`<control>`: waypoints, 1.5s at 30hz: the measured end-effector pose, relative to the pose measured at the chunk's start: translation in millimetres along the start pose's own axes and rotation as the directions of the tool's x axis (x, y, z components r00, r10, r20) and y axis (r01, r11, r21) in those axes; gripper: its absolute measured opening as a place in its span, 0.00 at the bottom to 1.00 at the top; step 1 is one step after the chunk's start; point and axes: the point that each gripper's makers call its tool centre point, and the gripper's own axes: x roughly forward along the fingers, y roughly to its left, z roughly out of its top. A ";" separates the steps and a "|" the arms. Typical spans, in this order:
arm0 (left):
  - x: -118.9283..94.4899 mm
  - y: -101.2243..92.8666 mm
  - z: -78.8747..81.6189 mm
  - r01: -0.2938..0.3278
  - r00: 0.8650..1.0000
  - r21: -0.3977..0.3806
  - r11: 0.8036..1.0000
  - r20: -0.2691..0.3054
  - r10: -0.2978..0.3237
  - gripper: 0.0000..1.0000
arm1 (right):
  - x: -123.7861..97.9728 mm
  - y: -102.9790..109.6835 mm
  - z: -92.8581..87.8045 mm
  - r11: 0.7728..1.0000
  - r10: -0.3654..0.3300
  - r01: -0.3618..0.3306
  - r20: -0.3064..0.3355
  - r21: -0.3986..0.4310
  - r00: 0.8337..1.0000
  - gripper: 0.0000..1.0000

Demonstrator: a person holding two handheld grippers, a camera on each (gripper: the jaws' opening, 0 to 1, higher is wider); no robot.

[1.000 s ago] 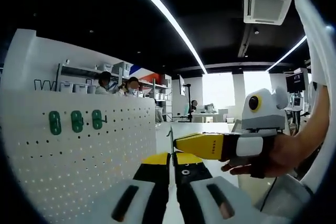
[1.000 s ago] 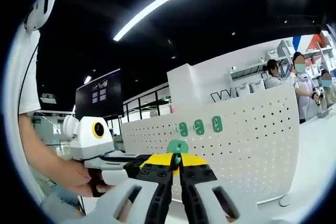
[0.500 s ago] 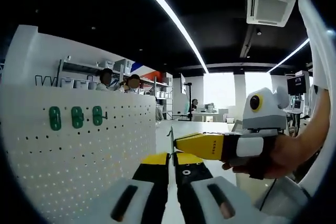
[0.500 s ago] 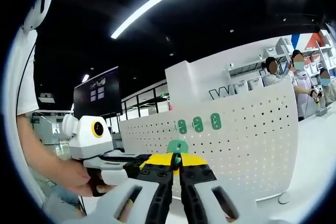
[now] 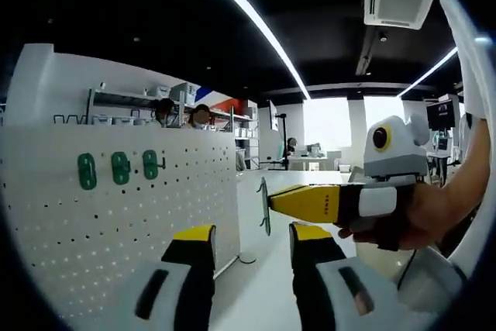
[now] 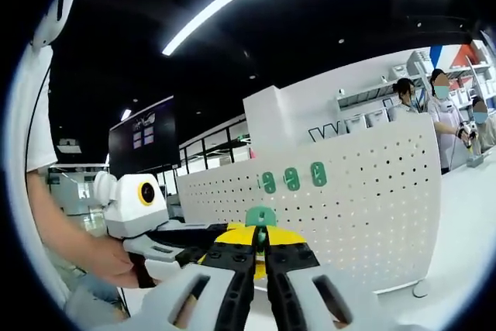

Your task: Insert the hook assembly into the mounting plate slot until the hook locks in place.

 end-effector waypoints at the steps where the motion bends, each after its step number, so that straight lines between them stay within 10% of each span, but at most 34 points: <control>1: -0.2 0.9 -1.4 -0.005 1.000 0.001 1.000 -0.007 0.005 0.46 | -0.1 -0.2 -0.4 1.000 0.000 0.000 -0.001 0.000 1.000 0.01; 13: 0.0 4.8 -5.8 -0.038 0.999 -0.001 0.999 -0.014 0.038 0.72 | -2.6 -4.1 -3.1 1.000 -0.010 0.011 -0.016 0.020 1.000 0.01; 45: -52.5 42.0 -12.8 -0.176 0.984 -0.025 0.984 -0.014 0.175 0.66 | 21.6 -34.6 25.5 0.976 -0.086 0.079 -0.026 -0.203 0.996 0.01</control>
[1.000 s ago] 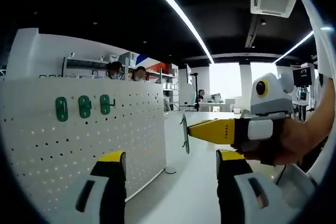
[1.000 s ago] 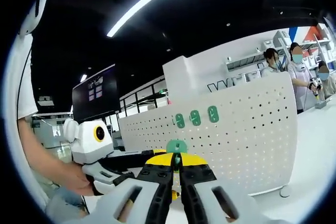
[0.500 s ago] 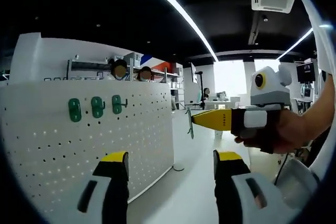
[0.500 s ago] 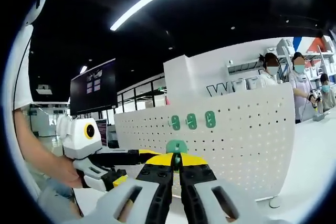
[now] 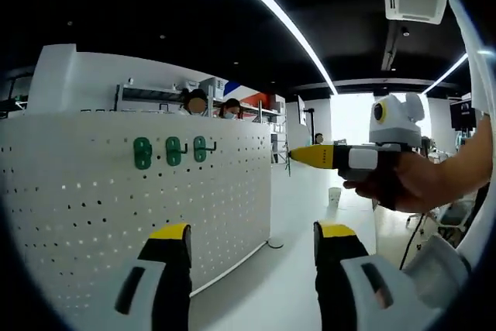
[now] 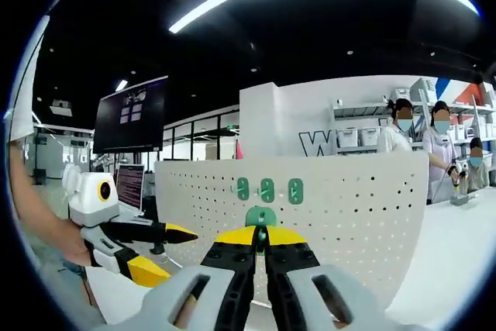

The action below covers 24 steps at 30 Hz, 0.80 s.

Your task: Insert the hook assembly into the mounting plate slot until the hook locks in place.

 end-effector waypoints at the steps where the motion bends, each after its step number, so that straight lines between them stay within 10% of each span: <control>1: -1.6 1.5 -0.6 -0.004 1.000 -0.004 1.000 0.001 0.004 0.66 | 1.0 -1.9 1.1 1.000 -0.002 0.002 0.003 -0.001 1.000 0.01; 24: -48.8 27.8 -9.7 -0.118 0.993 -0.033 0.992 0.016 0.118 0.65 | 33.8 -40.9 19.3 0.988 -0.074 0.078 0.034 -0.130 0.997 0.01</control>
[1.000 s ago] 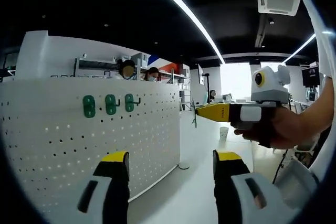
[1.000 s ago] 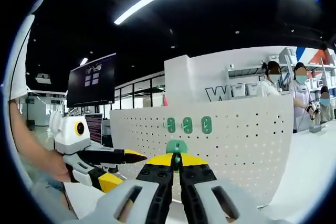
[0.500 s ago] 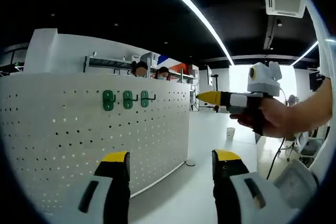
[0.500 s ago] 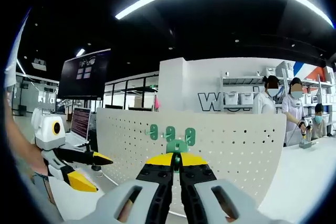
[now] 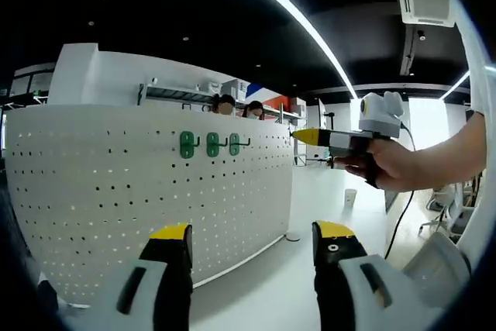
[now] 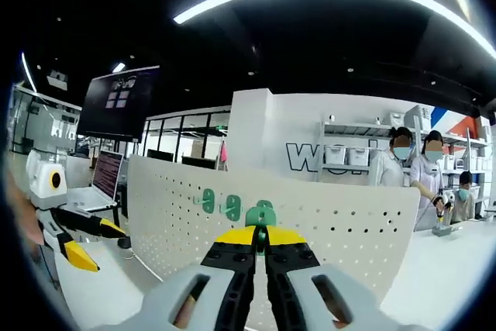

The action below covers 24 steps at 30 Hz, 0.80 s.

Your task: Insert the hook assembly into the mounting plate slot until the hook locks in place.

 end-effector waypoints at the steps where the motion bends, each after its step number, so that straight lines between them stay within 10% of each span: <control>1: -1.7 1.2 -0.5 -0.004 1.000 -0.001 1.000 -0.001 0.004 0.65 | 1.1 -1.3 0.4 1.000 -0.002 0.002 0.002 -0.003 1.000 0.01; 24: -38.4 18.6 -12.0 -0.091 0.996 -0.033 0.995 -0.010 0.091 0.66 | 29.9 -24.7 4.5 0.997 -0.052 0.054 0.026 -0.052 0.998 0.01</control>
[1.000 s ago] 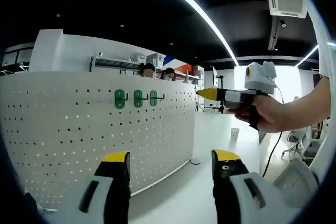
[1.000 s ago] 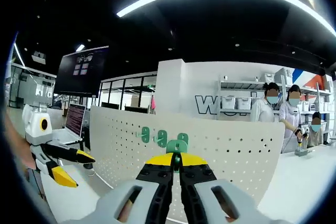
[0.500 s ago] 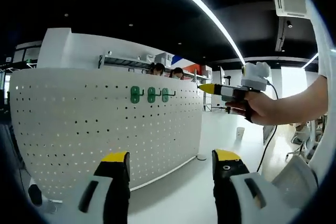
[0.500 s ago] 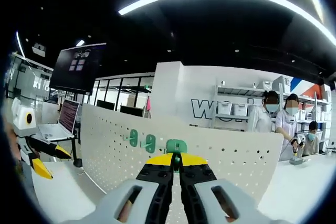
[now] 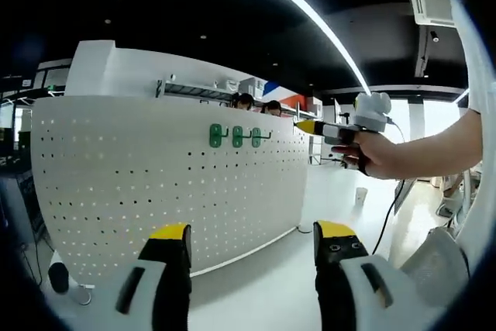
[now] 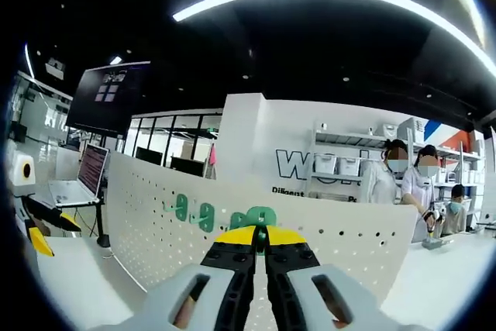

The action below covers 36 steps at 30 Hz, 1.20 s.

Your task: Insert the hook assembly into the mounting plate slot until the hook locks in place.

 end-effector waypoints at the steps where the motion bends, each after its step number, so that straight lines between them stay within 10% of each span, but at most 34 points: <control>1: -1.1 1.0 -0.8 -0.003 1.000 0.000 1.000 0.000 0.003 0.66 | 2.0 -1.0 -0.7 1.000 -0.003 0.003 0.002 -0.002 1.000 0.01; 36: -53.2 23.2 -17.9 -0.147 0.989 -0.066 0.987 -0.001 0.147 0.70 | 36.7 -16.0 -18.7 0.999 -0.036 0.037 0.011 -0.021 0.999 0.01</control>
